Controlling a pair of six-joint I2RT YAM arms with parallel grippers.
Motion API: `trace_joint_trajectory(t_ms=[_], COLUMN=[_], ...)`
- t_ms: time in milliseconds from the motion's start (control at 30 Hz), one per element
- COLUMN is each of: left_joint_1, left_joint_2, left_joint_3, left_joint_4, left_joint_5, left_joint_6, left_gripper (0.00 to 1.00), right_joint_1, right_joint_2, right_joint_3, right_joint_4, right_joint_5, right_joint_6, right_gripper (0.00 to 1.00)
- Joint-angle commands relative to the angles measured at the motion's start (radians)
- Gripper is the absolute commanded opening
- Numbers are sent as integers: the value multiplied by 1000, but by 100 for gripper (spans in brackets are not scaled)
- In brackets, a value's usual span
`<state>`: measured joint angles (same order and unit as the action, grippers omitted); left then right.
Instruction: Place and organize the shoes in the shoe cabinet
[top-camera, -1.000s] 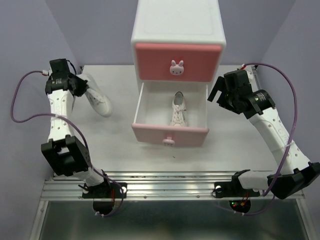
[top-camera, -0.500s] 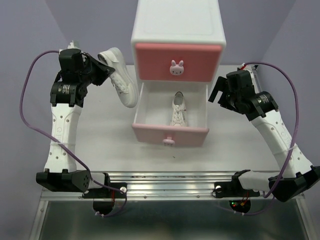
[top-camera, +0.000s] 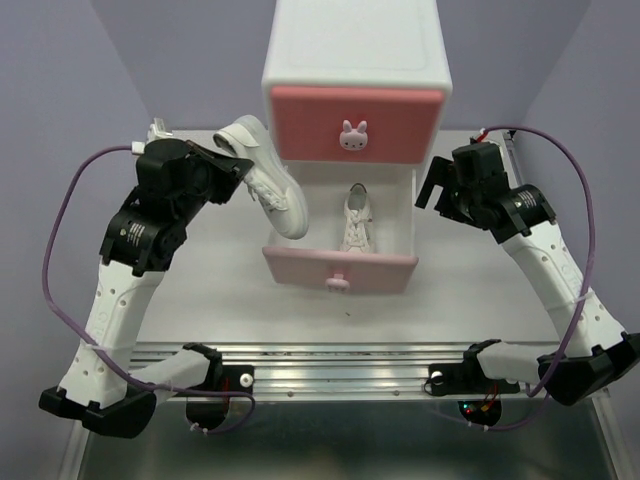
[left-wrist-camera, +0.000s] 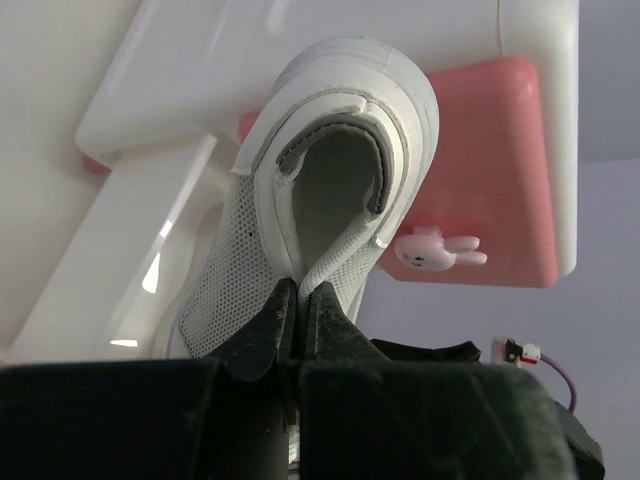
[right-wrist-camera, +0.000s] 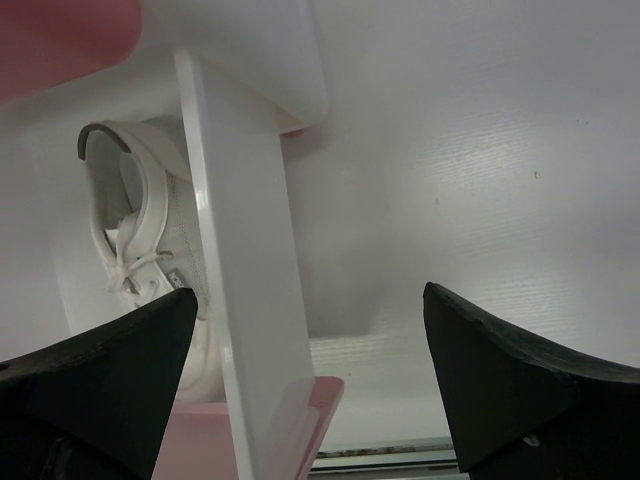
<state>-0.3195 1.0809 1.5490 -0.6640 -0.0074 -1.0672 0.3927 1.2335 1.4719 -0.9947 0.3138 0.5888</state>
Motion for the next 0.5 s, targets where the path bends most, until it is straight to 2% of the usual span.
trace_joint_trajectory(t_ms=[0, 33, 233, 333, 433, 467], left_joint_1=[-147, -177, -346, -366, -377, -388], left_joint_2=[-10, 3, 106, 125, 110, 87], left_joint_3=[3, 5, 52, 51, -9, -70], left_joint_4=[119, 110, 121, 121, 138, 176], left_joint_5=[-244, -314, -497, -523, -516, -510], left_joint_6=[-160, -189, -324, -344, -335, -327], left_gripper=[0, 0, 0, 0, 0, 0], right_joint_1=[-5, -5, -5, -5, -5, -5], right_joint_2=[-43, -45, -49, -55, -75, -87], right_joint_3=[-16, -16, -2, 4, -8, -13], right_joint_4=[21, 19, -4, -27, -42, -47], right_joint_5=[-10, -15, -16, -4, 1, 4], right_joint_6=[-41, -44, -58, -64, -63, -55], right_gripper=[100, 100, 100, 100, 100, 100])
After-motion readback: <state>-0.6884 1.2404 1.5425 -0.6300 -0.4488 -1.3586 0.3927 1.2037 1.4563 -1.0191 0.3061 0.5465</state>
